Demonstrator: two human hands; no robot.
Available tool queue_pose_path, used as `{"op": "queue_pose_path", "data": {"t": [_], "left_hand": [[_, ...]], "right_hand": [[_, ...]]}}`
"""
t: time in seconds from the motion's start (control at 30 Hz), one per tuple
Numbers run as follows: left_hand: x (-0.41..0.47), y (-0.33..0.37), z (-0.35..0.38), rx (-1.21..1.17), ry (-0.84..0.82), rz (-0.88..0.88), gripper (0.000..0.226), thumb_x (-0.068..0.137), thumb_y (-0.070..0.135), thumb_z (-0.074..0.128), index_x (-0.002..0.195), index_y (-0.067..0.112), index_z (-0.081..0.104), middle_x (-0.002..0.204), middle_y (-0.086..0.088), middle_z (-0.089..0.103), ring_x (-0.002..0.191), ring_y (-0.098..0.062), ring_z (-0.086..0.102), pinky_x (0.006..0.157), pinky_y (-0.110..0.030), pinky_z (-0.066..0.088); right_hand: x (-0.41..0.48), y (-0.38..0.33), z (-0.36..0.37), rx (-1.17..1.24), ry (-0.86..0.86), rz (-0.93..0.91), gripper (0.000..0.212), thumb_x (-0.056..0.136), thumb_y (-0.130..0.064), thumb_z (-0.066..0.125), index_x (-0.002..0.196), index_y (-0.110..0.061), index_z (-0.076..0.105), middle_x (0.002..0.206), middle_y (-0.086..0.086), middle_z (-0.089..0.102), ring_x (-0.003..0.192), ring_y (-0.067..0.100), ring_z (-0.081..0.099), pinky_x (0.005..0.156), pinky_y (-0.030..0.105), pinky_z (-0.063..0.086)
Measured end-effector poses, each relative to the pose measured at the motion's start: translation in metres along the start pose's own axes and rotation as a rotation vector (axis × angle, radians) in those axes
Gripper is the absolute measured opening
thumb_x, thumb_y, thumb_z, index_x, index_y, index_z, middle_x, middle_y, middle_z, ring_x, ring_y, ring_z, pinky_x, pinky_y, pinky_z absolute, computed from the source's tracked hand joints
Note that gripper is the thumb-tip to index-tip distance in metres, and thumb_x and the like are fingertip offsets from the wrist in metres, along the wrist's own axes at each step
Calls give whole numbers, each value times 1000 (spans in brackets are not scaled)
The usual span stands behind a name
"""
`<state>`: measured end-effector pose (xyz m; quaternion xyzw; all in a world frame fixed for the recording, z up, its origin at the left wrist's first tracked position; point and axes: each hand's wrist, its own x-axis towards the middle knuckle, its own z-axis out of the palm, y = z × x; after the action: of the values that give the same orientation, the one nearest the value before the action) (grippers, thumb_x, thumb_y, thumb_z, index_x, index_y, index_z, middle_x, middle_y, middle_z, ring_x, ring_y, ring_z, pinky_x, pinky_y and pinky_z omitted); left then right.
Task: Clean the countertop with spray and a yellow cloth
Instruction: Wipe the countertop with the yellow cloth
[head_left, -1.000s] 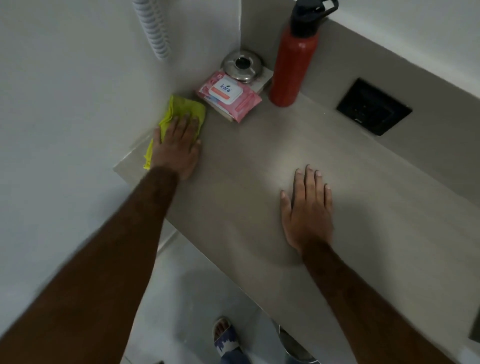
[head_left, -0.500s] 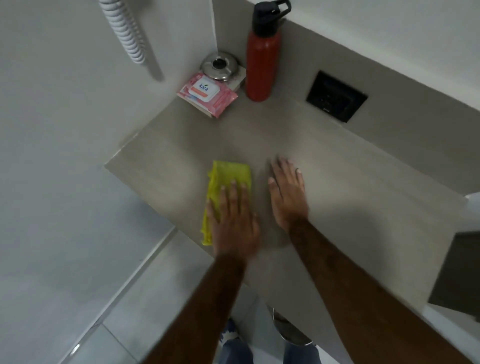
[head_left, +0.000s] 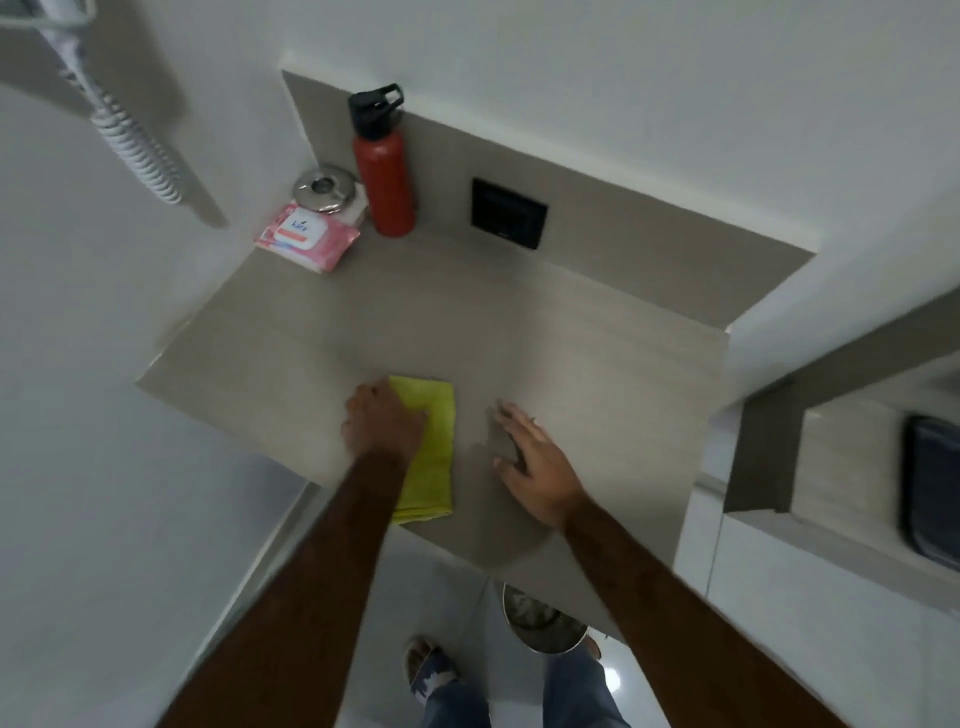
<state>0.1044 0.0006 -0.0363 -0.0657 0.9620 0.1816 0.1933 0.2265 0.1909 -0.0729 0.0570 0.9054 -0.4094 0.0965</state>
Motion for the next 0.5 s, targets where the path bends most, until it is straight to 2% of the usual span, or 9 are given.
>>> {"op": "queue_pose_path", "data": {"t": [0.1,0.17,0.23,0.27,0.3,0.33,0.37,0.43,0.5], "left_hand": [[1,10,-10,-151,-143,-55,56,81,35,75,127,7,61,130,-20,64,122,-38,59,98,-43,51],[-14,26,-19,-194,-244,-16,49,65,35,74,106,6,73,109,-18,72,107,-38,67,88,-39,55],[-32,47,-24,-187,-318,70,39,57,36,75,84,7,74,88,-13,72,94,-34,71,76,-36,55],[-43,61,-24,-202,-353,117,40,54,35,77,82,7,74,84,-12,73,89,-32,72,74,-35,56],[-54,75,-23,-258,-401,150,41,54,33,79,85,7,76,85,-13,76,86,-31,74,75,-38,59],[-64,90,-20,-338,-462,174,39,57,26,83,89,6,77,88,-15,77,86,-33,75,77,-41,62],[-72,105,-18,-424,-526,188,34,64,18,86,94,5,77,92,-18,78,88,-35,76,76,-41,62],[-90,140,-14,-553,-653,237,29,75,5,82,103,2,75,102,-20,77,98,-38,74,75,-36,61],[-104,176,-7,-642,-742,283,33,80,2,78,112,2,72,110,-18,76,103,-34,73,86,-39,59]], "right_hand": [[-17,3,-5,82,21,59,60,97,-17,70,154,-11,50,166,7,41,155,21,38,129,25,24],[-26,6,-8,154,64,135,66,92,-24,78,151,-11,53,160,9,49,148,26,47,124,22,29],[-34,6,-12,360,66,245,99,76,-38,92,158,-16,41,157,3,50,141,21,53,121,29,39],[-39,7,-15,486,52,281,117,67,-42,97,162,-22,32,156,-4,48,138,16,54,117,32,44],[-43,9,-18,593,42,288,126,60,-40,100,162,-28,26,155,-10,48,135,12,55,114,32,48],[-47,11,-22,685,38,273,124,59,-33,102,158,-32,28,152,-12,51,133,12,58,111,32,51],[-50,15,-27,778,42,266,112,61,-24,101,153,-32,36,148,-10,57,131,14,61,108,34,54],[-63,29,-45,908,76,295,83,70,-9,96,143,-19,56,137,1,70,125,19,68,104,37,57],[-82,49,-69,956,148,352,60,79,-3,88,135,-9,67,131,10,75,116,20,72,98,30,59]]}}
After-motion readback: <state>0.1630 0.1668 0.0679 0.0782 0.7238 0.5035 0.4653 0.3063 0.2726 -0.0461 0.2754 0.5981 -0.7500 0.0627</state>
